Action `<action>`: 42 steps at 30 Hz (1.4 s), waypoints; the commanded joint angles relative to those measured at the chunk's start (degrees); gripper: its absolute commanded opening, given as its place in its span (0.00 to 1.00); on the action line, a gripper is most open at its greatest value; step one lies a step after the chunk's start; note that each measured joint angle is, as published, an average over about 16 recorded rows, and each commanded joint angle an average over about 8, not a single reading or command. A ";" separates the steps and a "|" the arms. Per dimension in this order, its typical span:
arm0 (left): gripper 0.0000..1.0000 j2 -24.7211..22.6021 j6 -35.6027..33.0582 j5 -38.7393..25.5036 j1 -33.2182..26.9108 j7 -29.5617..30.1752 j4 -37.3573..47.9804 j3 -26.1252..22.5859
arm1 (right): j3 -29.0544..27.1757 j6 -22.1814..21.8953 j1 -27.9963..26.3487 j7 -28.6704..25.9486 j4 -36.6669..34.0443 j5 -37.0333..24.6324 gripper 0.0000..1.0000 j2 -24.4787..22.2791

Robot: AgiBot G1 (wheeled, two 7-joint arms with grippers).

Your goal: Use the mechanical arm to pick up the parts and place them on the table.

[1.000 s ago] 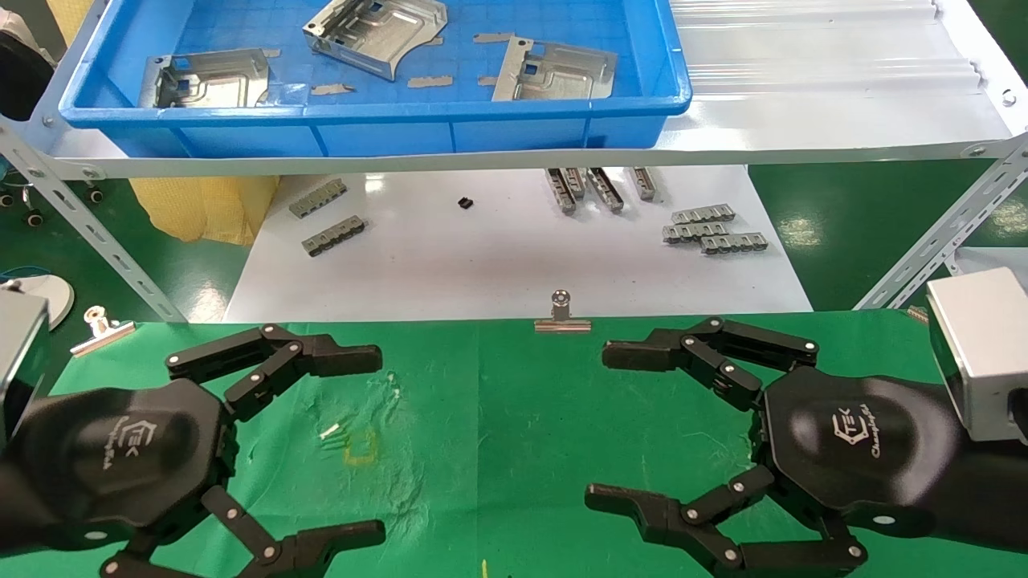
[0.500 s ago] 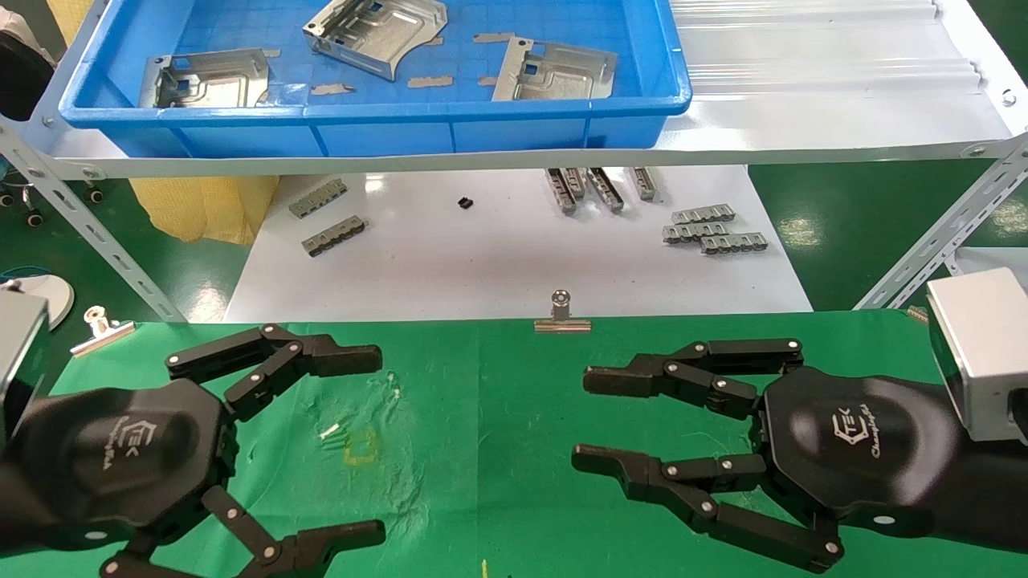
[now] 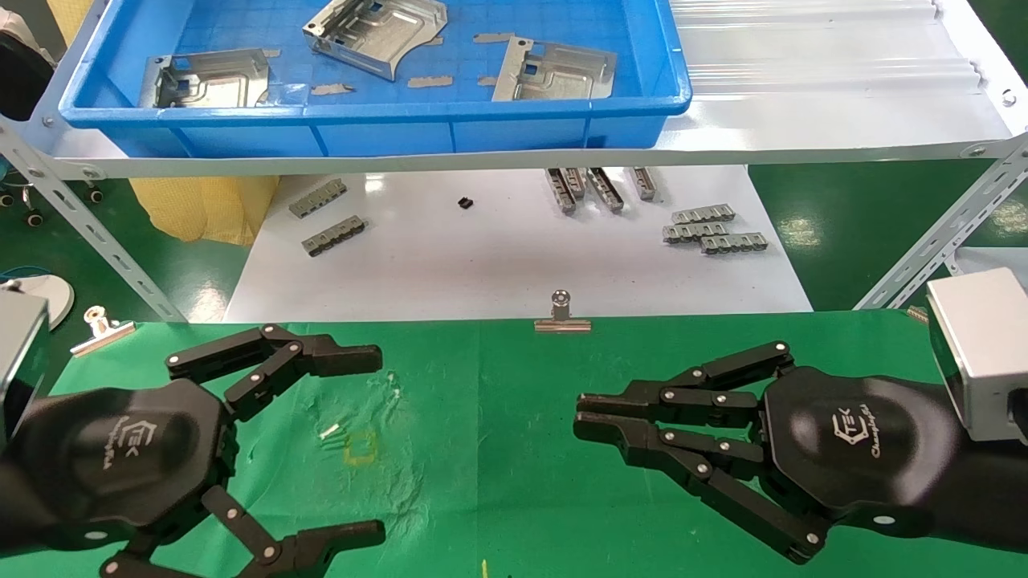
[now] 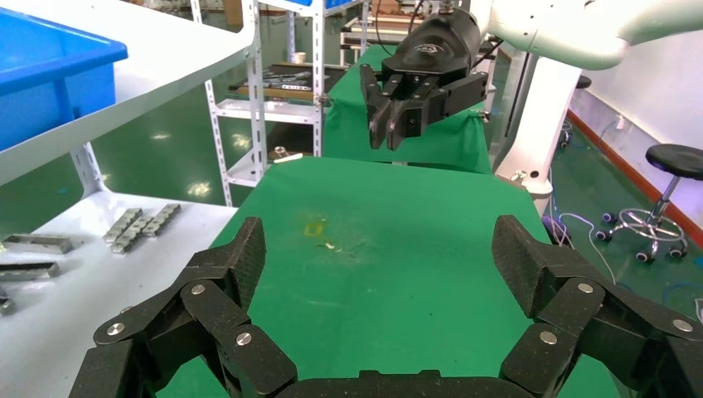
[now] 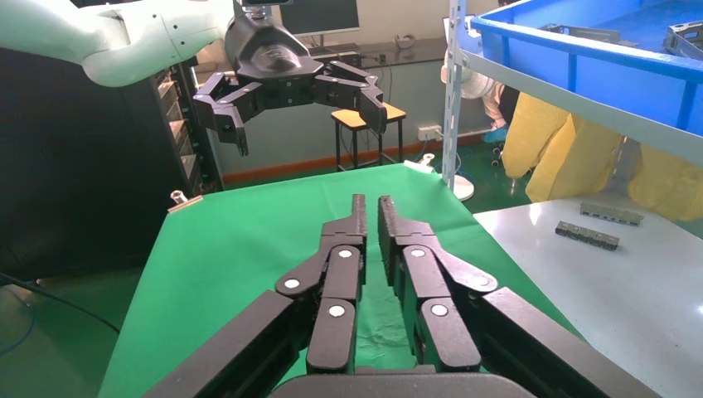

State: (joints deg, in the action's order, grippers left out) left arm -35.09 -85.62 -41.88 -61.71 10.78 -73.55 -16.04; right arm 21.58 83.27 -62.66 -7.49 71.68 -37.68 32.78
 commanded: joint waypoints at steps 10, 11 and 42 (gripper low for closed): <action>1.00 -2.40 2.04 -1.72 -6.66 2.13 1.63 -0.62 | 0.00 0.00 0.00 0.00 0.00 0.00 0.00 0.00; 1.00 -3.13 2.41 -2.43 -8.56 2.45 2.72 -0.89 | 0.00 0.00 0.00 0.00 0.00 0.00 0.00 0.00; 0.06 -35.84 36.82 -32.96 -53.61 -10.57 69.85 -13.80 | 0.01 0.00 -0.01 0.01 -0.01 0.01 1.00 0.00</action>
State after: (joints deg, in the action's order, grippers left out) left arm -70.63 -49.16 -74.64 -115.05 0.37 -4.25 -29.73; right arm 21.59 83.27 -62.66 -7.49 71.68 -37.68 32.78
